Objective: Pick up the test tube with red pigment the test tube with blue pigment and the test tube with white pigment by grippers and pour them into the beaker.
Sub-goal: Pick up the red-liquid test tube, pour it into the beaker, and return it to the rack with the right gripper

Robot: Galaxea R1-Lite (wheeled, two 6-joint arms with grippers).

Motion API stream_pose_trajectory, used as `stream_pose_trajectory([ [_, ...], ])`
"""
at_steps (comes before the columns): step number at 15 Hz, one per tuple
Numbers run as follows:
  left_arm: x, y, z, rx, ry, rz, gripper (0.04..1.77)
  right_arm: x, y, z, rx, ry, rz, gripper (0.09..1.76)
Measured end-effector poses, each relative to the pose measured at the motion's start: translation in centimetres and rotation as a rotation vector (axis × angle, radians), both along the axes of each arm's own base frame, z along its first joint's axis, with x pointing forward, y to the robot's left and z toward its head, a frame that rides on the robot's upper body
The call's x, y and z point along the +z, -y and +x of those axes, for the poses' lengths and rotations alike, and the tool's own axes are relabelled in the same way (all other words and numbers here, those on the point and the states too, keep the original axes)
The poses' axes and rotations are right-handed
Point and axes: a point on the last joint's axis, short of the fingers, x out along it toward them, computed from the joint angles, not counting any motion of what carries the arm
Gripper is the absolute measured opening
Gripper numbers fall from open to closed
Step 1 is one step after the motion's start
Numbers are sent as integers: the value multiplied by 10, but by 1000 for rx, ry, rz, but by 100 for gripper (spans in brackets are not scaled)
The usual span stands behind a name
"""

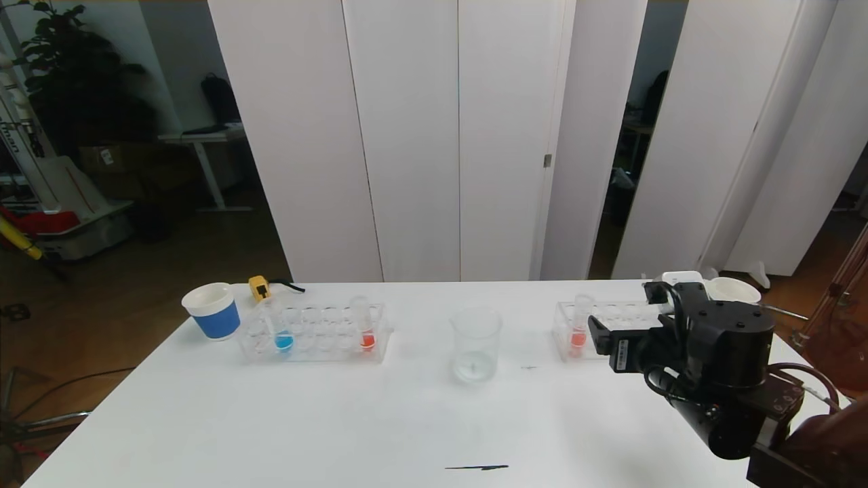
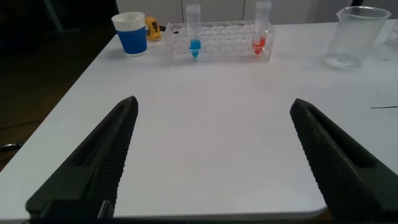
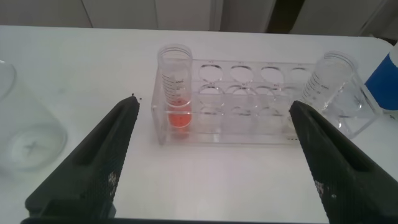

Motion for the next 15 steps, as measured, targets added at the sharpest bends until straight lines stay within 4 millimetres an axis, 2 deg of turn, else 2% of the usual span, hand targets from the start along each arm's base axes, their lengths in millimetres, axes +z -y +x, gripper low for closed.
stream_pose_trajectory([
  [8, 0, 0, 0, 0, 0, 0, 175, -27, -19, 42, 3, -15, -24, 173],
  [11, 0, 0, 0, 0, 0, 0, 175, -33, -23, 55, 2, -7, -34, 173],
  [15, 0, 0, 0, 0, 0, 0, 175, -32, -28, 67, 11, 21, -42, 173],
])
